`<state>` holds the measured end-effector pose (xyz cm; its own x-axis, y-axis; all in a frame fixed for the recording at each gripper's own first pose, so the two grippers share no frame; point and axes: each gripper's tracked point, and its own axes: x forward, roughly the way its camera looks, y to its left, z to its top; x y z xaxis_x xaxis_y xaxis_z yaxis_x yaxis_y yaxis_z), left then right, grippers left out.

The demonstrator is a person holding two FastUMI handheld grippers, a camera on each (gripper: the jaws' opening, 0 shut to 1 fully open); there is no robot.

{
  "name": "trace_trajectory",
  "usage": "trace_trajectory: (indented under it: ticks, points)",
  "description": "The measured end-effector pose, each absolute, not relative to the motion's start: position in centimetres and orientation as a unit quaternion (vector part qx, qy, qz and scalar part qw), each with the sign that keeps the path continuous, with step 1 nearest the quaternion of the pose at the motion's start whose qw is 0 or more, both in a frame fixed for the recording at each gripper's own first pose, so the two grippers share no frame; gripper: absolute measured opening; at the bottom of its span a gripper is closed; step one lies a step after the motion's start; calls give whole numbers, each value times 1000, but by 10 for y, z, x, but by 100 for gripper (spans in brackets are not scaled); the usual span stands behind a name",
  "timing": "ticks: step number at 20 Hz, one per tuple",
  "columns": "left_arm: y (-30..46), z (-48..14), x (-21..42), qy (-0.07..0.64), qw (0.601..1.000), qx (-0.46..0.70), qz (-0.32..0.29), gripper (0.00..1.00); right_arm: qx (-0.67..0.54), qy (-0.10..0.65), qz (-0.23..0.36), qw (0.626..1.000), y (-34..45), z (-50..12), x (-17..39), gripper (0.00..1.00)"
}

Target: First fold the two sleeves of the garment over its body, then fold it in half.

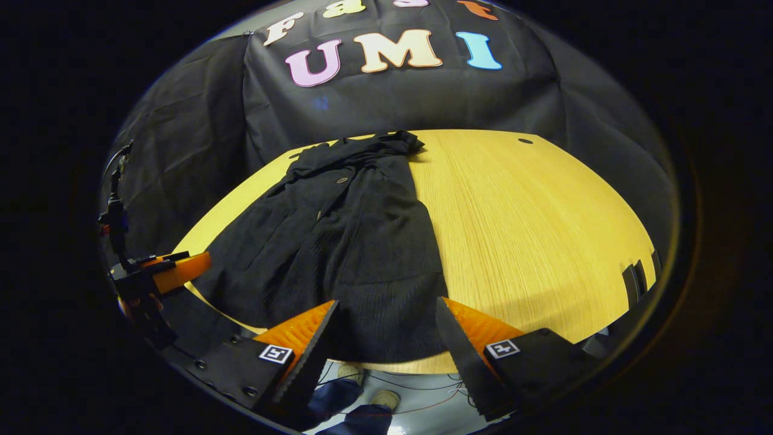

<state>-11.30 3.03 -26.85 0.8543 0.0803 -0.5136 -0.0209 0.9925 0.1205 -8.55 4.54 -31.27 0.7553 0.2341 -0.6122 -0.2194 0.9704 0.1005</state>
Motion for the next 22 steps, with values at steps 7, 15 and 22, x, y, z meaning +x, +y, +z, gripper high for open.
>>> trace_trajectory:
  ticks: [7, 15, 22]
  points:
    - [29, -287, -124, 292, 953, 78, 13, 92, -32, 310, 120, 942, 45, -317, -88, 96]
    - [23, -288, -128, 274, 960, 55, 5, 90, -27, 291, 118, 949, 44, -320, -87, 100]
    - [11, -291, -124, 288, 956, 59, -25, 48, -35, 294, 139, 945, 56, -321, -91, 83]
